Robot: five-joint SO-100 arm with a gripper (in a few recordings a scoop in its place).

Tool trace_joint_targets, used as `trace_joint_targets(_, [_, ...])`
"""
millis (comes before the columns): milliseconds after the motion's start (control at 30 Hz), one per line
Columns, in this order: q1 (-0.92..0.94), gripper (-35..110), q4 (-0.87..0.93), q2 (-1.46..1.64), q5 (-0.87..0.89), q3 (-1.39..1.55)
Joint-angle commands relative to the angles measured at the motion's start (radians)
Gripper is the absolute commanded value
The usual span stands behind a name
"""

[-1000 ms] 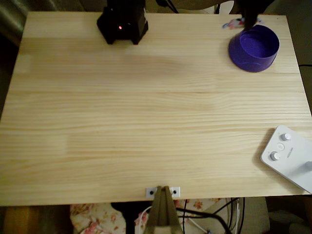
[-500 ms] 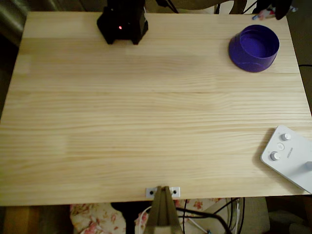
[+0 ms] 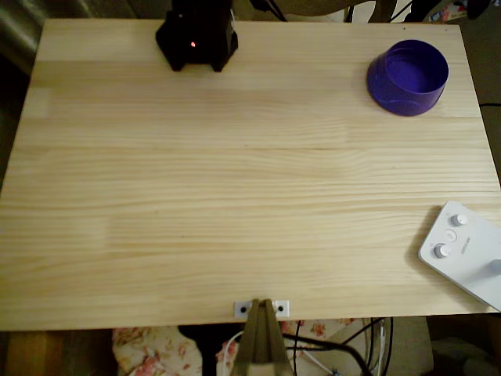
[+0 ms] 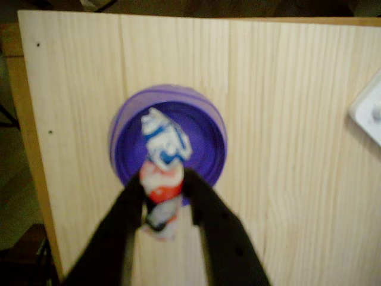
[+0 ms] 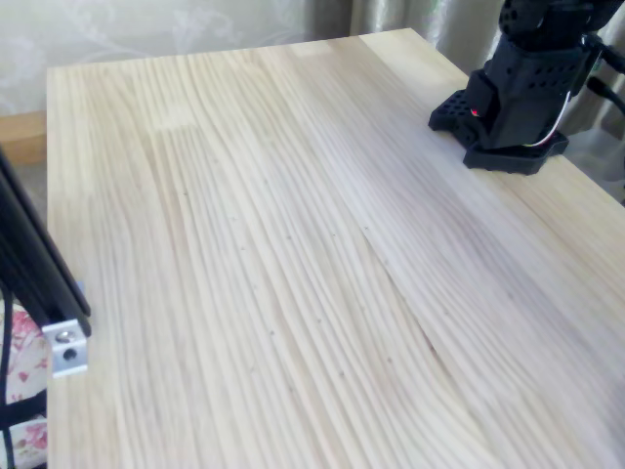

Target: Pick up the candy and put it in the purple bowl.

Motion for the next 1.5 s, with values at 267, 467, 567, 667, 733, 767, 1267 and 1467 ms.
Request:
trace_joint_targets(267, [0.028, 2, -0.032, -0.005, -0.025, -0.081])
trace_joint_targets(467, [0.031, 3, -0.044, 0.017, -0.025, -0.023])
trace_joint_targets(567, [0.031, 3, -0.051, 0.034, -0.023, 0.006])
trace_joint_targets(667, [0.029, 4, -0.054, 0.046, -0.021, 0.032])
trace_joint_targets(733, [0.028, 4, -0.058, 0.058, -0.02, 0.054])
trace_joint_targets(767, [0.028, 5, -0.061, 0.066, -0.02, 0.066])
trace_joint_targets(1267, [0.049, 13, -0.067, 0.13, -0.038, 0.161])
trace_joint_targets(1467, [0.055, 16, -0.06, 0.152, -0.041, 0.153])
